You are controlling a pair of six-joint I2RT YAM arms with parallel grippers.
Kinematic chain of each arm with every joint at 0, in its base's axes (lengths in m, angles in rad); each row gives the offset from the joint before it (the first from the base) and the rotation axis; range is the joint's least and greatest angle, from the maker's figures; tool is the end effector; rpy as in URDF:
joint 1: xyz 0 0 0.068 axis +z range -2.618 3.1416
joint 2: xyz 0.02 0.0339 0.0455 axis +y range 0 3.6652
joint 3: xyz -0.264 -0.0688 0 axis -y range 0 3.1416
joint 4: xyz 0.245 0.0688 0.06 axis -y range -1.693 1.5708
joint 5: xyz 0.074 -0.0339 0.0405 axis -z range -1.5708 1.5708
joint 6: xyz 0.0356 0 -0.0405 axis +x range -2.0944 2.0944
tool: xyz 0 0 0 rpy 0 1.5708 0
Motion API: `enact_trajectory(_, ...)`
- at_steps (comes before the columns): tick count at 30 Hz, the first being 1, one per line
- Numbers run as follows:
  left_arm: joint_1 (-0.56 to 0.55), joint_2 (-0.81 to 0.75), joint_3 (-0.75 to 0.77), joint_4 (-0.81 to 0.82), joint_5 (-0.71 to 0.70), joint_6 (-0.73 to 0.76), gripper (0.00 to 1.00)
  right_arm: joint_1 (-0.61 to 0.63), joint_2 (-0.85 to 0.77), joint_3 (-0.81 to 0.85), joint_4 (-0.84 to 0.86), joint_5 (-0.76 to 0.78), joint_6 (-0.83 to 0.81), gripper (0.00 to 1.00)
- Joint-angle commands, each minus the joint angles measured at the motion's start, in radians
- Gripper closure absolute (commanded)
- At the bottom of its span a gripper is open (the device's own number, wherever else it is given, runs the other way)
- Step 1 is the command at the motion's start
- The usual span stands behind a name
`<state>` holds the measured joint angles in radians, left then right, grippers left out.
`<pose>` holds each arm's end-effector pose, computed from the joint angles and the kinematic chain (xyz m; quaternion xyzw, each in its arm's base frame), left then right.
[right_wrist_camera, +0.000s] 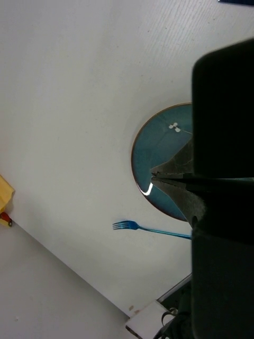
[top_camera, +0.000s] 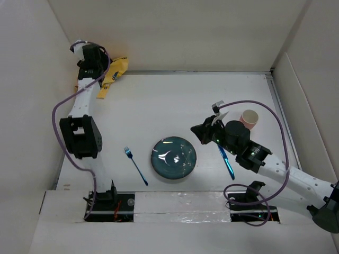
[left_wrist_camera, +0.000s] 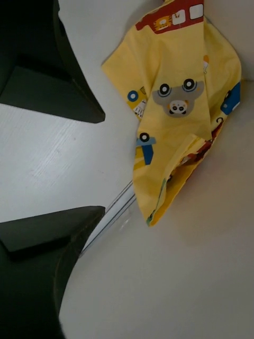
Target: Set the dinner table for one person
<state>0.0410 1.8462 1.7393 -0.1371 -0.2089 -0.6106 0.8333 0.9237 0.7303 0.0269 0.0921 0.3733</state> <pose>0.4467 0.0257 0.3748 -0.3116 0.7218 -0.0932 0.6109 0.1509 0.1612 0.3178 -0.1449 0.7493 0.3371 0.5512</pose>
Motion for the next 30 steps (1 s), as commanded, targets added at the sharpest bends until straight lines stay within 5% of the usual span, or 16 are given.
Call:
enact_trajectory(1,0.022,0.169,0.204,-0.145,-0.007,0.011,0.37,0.01,0.012,0.018,0.013,0.032,-0.007,1.0)
enact_trajectory(5,0.033,0.32,0.363,-0.171,-0.029,0.008,0.27,0.01,0.068,0.035,0.005,0.031,-0.019,0.7)
enact_trajectory(8,0.043,0.404,0.448,-0.136,-0.038,-0.003,0.23,0.01,0.107,0.058,-0.002,-0.009,-0.02,0.59)
enact_trajectory(14,0.074,0.473,0.433,0.038,-0.014,-0.075,0.22,0.01,0.207,0.061,0.021,-0.116,-0.025,0.58)
enact_trajectory(23,0.074,0.415,0.191,0.445,0.14,-0.178,0.21,0.01,0.335,0.08,0.044,-0.17,-0.03,0.62)
enact_trajectory(30,0.074,0.554,0.39,0.407,0.169,-0.251,0.2,0.01,0.412,0.119,0.039,-0.193,-0.046,0.63)
